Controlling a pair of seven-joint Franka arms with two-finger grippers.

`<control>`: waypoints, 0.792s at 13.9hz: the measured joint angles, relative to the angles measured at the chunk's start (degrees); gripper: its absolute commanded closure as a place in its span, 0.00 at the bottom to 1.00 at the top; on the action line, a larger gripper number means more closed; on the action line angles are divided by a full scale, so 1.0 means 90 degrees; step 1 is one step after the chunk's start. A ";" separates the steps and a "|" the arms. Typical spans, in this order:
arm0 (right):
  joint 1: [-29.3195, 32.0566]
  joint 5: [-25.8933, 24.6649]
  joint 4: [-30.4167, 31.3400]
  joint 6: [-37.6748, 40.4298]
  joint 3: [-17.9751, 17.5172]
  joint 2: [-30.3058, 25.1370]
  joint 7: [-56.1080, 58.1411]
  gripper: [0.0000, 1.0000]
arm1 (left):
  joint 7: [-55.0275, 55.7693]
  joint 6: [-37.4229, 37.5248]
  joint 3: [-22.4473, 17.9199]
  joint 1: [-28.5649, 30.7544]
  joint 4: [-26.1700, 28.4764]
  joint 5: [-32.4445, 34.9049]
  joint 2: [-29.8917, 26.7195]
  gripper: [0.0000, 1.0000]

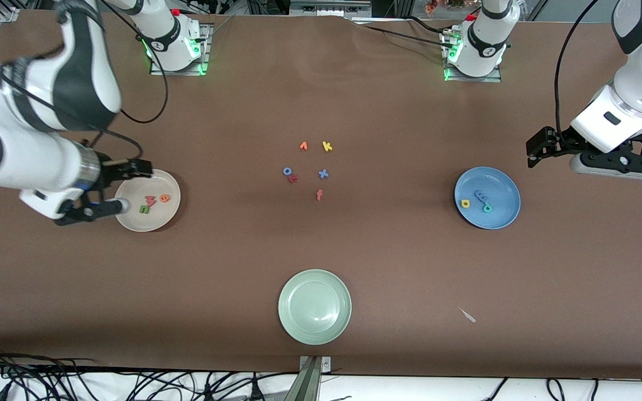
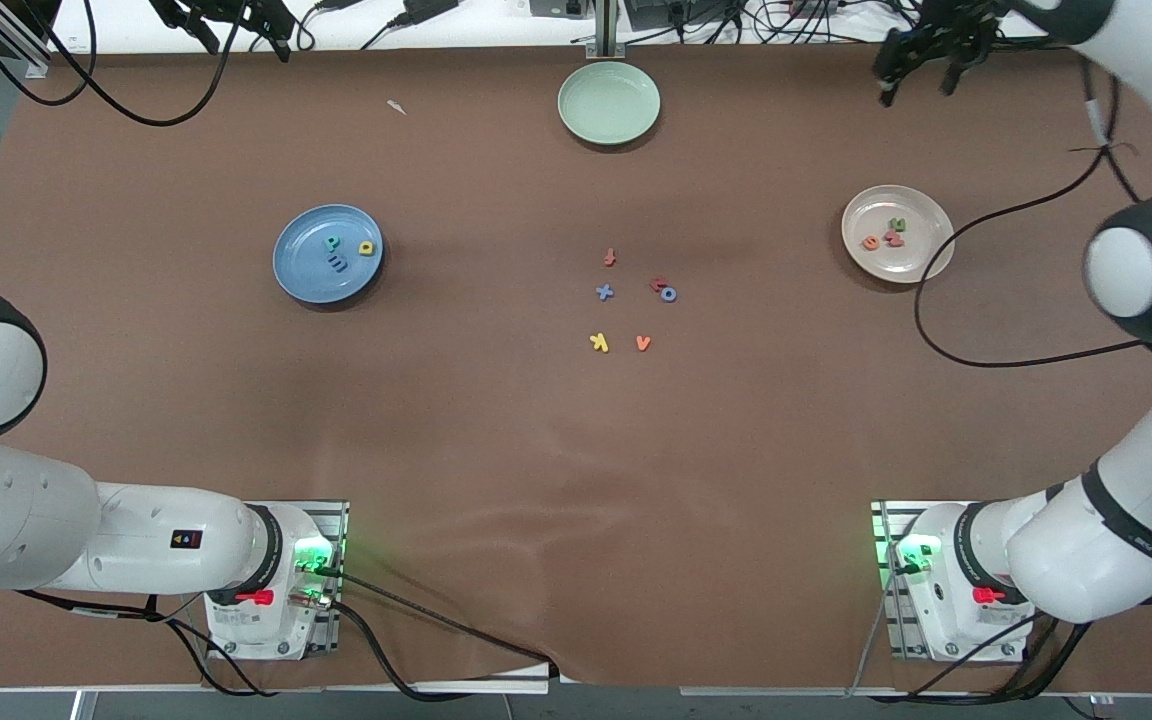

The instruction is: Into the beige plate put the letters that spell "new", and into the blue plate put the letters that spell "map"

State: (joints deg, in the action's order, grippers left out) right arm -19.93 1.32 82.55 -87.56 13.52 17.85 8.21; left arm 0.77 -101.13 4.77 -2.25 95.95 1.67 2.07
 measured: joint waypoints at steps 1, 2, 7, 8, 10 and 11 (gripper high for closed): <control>0.0345 -0.0223 0.0076 -0.0024 -0.0393 -0.0284 0.0000 0.00 | 0.0000 0.0001 0.0001 0.0000 0.0000 0.0000 0.0000 0.00; 0.0551 -0.0302 0.0184 -0.0031 -0.0607 -0.0557 -0.0006 0.00 | 0.0000 0.0001 0.0002 0.0000 0.0000 0.0000 0.0000 0.00; 0.0953 -0.0321 0.1630 -0.0646 -0.0750 -0.1756 -0.0238 0.00 | 0.0000 0.0000 0.0011 -0.0002 -0.0005 0.0000 0.0000 0.00; 0.0953 -0.0321 0.1890 -0.0809 -0.0766 -0.1880 -0.0346 0.00 | 0.0000 0.0000 0.0014 -0.0002 -0.0006 0.0000 0.0000 0.00; 0.0954 -0.0321 0.2031 -0.0944 -0.0796 -0.1955 -0.0433 0.00 | 0.0000 0.0000 0.0024 -0.0002 -0.0007 0.0000 0.0000 0.00; 0.0973 -0.0321 0.2018 -0.0959 -0.0795 -0.1966 -0.0434 0.00 | 0.0000 0.0000 0.0029 -0.0003 -0.0007 0.0000 0.0000 0.00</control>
State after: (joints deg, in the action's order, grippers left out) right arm -11.17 -1.56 100.71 -96.19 6.37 0.15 4.30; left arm 0.77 -101.13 5.03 -2.27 95.89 1.67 2.07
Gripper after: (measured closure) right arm 0.000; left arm 0.000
